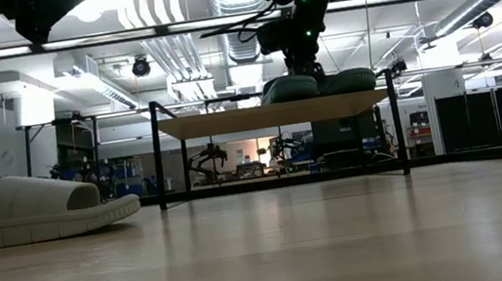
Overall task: Pick and place slides into the shelf
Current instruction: Put the green slide on the shelf
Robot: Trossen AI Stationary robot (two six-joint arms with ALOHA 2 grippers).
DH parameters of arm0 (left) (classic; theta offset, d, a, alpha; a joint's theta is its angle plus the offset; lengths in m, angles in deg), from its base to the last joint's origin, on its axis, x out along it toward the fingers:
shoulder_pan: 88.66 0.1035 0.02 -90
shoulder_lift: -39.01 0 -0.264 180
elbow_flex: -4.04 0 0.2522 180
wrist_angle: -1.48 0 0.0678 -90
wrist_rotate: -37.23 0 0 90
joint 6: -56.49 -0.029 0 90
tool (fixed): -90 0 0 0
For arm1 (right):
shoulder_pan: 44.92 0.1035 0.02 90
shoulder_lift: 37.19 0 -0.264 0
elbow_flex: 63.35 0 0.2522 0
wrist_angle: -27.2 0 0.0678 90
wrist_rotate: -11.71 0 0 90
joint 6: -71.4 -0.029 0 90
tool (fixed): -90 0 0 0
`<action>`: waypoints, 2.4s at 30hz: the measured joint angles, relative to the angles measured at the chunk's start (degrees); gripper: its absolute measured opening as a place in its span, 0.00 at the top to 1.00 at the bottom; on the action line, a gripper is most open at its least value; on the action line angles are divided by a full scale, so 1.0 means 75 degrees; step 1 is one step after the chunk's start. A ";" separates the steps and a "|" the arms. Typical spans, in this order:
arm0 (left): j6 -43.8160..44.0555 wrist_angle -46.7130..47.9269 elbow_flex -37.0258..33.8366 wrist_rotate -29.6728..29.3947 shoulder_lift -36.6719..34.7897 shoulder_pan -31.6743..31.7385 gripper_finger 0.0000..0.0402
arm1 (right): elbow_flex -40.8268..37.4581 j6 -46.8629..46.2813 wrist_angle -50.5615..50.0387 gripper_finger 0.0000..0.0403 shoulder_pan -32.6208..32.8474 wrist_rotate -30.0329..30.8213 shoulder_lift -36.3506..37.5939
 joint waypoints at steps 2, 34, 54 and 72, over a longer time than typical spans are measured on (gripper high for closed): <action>0.0000 0.0001 -0.0002 0.0000 0.0000 -0.0001 0.30 | 0.0003 0.0095 -0.0101 0.98 0.0003 0.0104 0.0000; 0.0015 0.0071 -0.0003 0.0000 0.0000 0.0002 0.30 | 0.0643 -0.0953 -0.1594 0.78 0.0035 -0.0092 0.0009; 0.0035 0.0071 -0.0003 0.0002 0.0000 0.0002 0.30 | 0.0656 -0.1340 -0.1897 0.75 0.0031 -0.0110 0.0012; 0.0029 0.0068 -0.0003 0.0000 0.0000 0.0000 0.30 | 0.0656 -0.2427 -0.1897 0.97 0.0017 -0.0126 0.0012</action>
